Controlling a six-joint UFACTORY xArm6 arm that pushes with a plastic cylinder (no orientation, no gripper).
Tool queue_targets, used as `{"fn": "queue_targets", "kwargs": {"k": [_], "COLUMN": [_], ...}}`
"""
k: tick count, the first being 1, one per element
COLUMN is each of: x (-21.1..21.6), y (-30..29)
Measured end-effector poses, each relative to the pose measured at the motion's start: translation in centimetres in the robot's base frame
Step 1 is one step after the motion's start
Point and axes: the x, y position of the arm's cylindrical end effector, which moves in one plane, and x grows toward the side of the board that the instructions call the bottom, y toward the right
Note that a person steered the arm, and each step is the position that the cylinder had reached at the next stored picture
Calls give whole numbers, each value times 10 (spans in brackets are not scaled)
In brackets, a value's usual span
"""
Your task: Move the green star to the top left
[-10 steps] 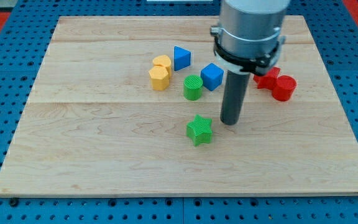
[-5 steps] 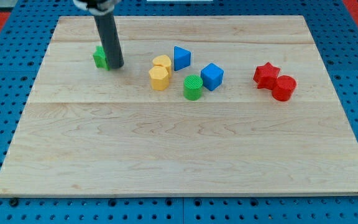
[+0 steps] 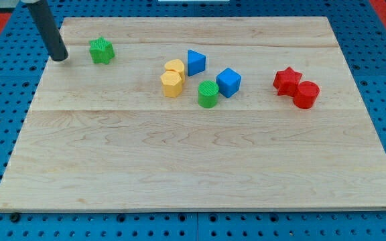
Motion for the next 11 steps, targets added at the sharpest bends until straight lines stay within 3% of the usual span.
{"fn": "queue_targets", "kwargs": {"k": [1,2,3,4,5,6,7,8,9,10,11], "x": [-12,43,36,-13,-16,-5,-39,-12,-18,-57,-60], "y": [11,11,53,54,54,92,66,64,135,152,105]}}
